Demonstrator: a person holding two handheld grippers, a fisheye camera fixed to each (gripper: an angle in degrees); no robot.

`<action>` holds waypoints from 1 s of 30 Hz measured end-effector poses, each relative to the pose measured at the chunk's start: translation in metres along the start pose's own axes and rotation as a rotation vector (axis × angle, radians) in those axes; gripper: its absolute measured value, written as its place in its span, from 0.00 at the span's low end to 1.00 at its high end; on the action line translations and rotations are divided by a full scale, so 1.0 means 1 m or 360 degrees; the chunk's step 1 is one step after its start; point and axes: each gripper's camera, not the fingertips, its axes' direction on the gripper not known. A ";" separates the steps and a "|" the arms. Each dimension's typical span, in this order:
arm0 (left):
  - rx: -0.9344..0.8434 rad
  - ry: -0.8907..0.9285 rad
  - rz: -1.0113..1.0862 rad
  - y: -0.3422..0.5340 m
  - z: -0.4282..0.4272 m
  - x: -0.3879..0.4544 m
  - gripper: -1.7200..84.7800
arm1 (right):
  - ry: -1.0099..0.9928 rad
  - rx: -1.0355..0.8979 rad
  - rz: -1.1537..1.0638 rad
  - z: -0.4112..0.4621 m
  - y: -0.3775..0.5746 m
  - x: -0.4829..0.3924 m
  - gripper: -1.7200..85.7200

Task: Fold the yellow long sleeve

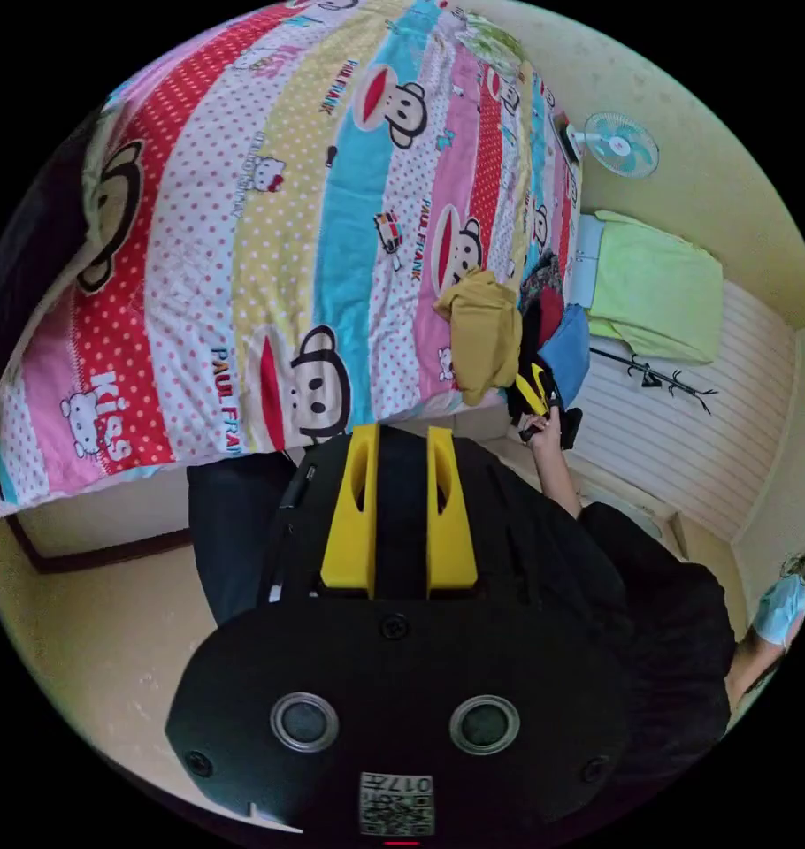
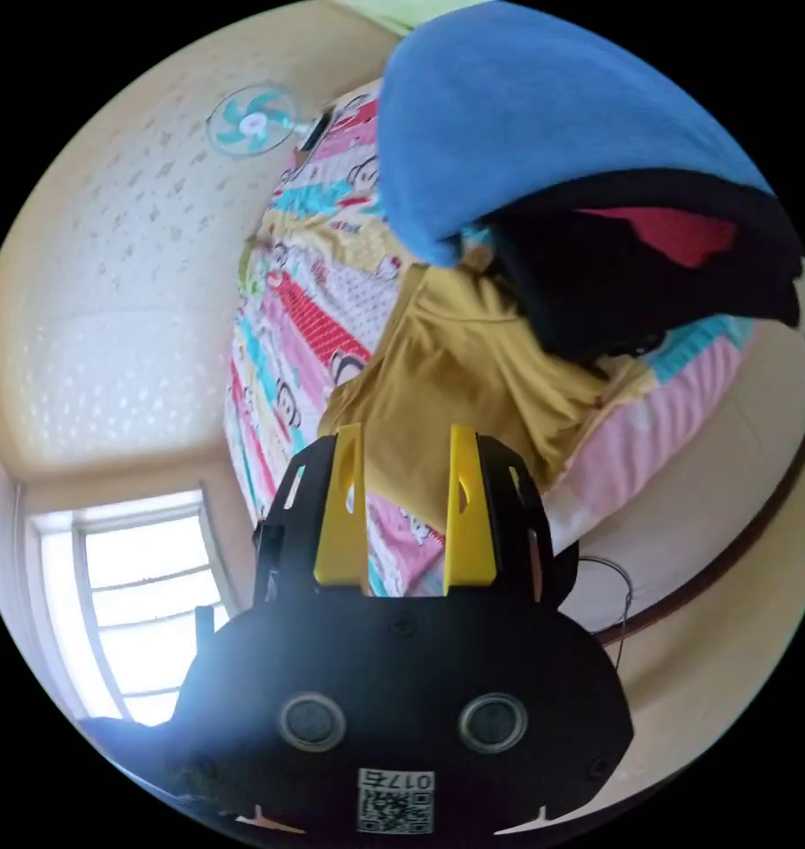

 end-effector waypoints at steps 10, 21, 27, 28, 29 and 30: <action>-0.0206 -0.0142 0.0330 -0.033 0.079 0.114 0.12 | -0.0101 0.0124 0.0143 0.017 0.001 0.092 0.16; -0.0159 -0.0221 0.0610 -0.086 0.122 0.207 0.18 | -0.0503 -0.0087 -0.0503 0.022 0.022 -0.001 0.06; -0.0336 -0.0306 0.0593 -0.144 0.185 0.243 0.21 | -0.0732 -0.0409 -0.0890 0.055 0.041 -0.076 0.09; -0.0360 -0.0318 0.0483 -0.152 0.189 0.233 0.17 | -0.0762 -0.0477 -0.0950 0.061 0.046 -0.086 0.09; -0.0367 -0.0289 0.0430 -0.154 0.189 0.227 0.16 | -0.0743 -0.0533 -0.0975 0.067 0.050 -0.090 0.09; -0.0347 -0.0189 0.0363 -0.154 0.185 0.215 0.14 | -0.0730 -0.0541 -0.0983 0.068 0.050 -0.090 0.10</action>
